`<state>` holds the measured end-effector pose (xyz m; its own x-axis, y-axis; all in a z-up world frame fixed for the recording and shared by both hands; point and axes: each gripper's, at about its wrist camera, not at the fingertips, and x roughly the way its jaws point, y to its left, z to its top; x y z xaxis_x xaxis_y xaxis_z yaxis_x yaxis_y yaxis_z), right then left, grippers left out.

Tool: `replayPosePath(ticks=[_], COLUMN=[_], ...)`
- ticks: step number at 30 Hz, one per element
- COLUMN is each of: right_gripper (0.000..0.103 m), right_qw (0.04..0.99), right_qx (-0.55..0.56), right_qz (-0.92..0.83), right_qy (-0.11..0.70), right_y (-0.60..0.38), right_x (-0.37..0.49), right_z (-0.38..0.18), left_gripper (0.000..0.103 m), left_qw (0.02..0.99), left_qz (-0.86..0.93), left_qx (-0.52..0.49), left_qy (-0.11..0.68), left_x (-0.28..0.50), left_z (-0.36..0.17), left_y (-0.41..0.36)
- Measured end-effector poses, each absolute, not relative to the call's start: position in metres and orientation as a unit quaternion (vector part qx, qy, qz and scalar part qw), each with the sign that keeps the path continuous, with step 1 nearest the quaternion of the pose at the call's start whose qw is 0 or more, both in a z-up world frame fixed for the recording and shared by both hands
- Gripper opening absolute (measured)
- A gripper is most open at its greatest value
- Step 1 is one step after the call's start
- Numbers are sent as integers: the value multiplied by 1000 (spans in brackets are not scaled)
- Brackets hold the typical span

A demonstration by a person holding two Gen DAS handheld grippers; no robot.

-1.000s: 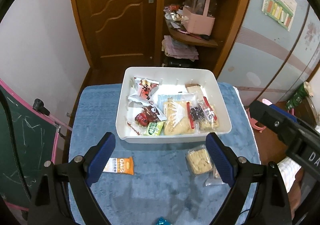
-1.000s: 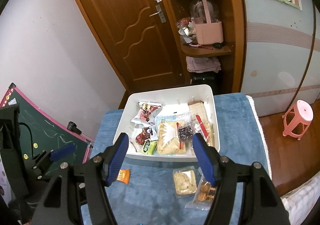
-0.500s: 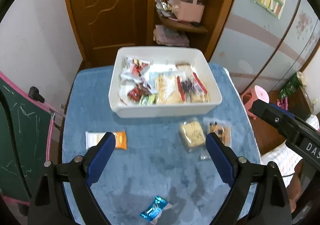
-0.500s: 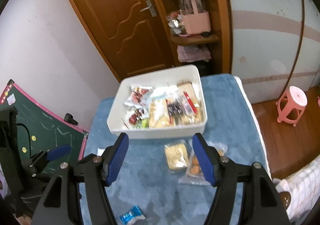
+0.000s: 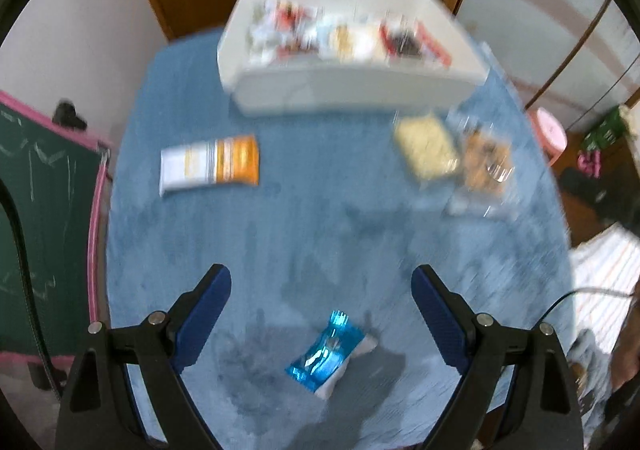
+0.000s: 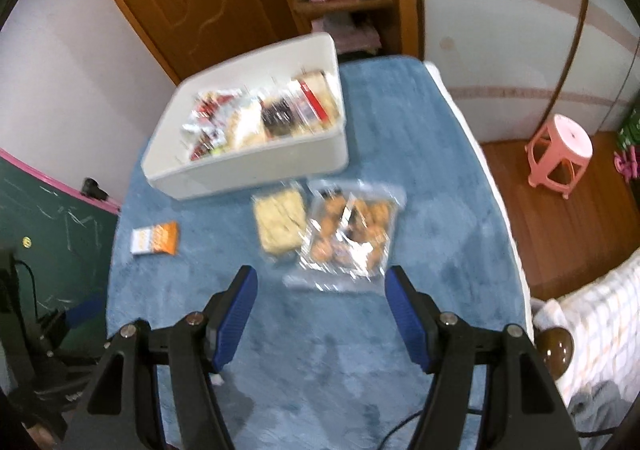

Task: Organize snacks
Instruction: 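Withdraw both tools from the basket toward the remaining snacks, then grasp the blue wrapper with left tool while right tool grasps the bread-roll bag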

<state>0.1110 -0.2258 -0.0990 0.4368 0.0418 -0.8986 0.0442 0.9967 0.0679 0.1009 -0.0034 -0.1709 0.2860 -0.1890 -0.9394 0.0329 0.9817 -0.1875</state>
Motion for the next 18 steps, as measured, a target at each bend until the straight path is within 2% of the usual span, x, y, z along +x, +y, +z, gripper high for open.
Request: replayPosePath(ticks=[7, 13, 14, 16, 18], right_gripper=[67, 67, 67, 67, 67], right_qw=[819, 808, 807, 806, 807], right_qx=[52, 57, 58, 59, 61], right_qz=[-20, -21, -19, -15, -11], right_qy=[571, 586, 588, 588, 587], right_y=[-250, -259, -258, -257, -256], right_x=[104, 104, 105, 108, 112], right_z=[-137, -151, -152, -153, -154], left_gripper=[91, 89, 86, 72, 41], left_qw=[752, 734, 735, 732, 724], left_qz=[-70, -68, -67, -72, -87], left_qx=[-66, -71, -71, -73, -84], left_qy=[652, 672, 671, 673, 679], left_x=[70, 59, 59, 60, 61], left_z=[-240, -268, -269, -273, -279], left_y=[-11, -15, -16, -16, -18])
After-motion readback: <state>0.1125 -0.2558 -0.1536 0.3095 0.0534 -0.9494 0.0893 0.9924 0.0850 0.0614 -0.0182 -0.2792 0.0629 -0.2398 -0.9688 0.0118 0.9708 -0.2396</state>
